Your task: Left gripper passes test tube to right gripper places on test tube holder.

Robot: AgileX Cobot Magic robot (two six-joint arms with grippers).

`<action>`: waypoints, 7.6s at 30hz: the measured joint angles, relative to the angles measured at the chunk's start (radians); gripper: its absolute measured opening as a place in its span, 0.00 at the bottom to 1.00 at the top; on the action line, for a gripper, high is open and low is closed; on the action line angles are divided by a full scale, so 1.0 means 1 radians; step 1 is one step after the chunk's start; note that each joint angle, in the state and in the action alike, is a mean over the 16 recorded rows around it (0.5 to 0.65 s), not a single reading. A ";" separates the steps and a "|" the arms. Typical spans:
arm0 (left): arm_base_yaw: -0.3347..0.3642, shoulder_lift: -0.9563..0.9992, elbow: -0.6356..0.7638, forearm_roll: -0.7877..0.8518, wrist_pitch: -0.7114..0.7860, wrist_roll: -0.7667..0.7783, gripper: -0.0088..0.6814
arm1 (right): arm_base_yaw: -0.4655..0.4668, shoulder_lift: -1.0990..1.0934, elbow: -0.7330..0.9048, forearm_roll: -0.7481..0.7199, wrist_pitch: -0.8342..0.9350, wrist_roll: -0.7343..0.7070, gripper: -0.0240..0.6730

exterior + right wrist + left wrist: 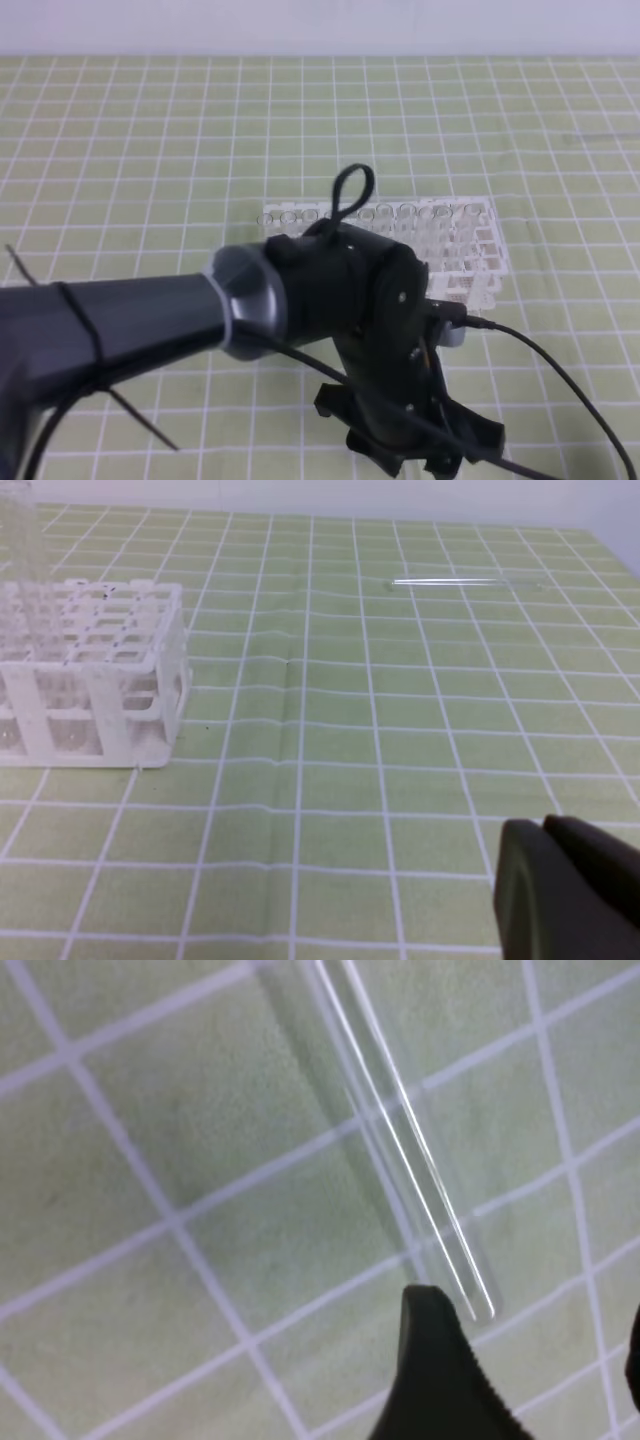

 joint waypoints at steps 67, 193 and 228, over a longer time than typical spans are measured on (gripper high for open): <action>-0.139 -0.482 0.575 0.817 -0.835 -0.194 0.20 | 0.000 0.000 0.000 0.000 0.000 0.000 0.01; -0.136 -0.341 0.666 0.814 -1.710 -0.148 0.28 | 0.000 0.456 -0.376 1.381 0.526 -1.293 0.19; -0.095 -1.104 0.744 0.793 -0.709 -0.073 0.03 | 0.000 0.456 -0.376 1.319 0.360 -1.289 0.18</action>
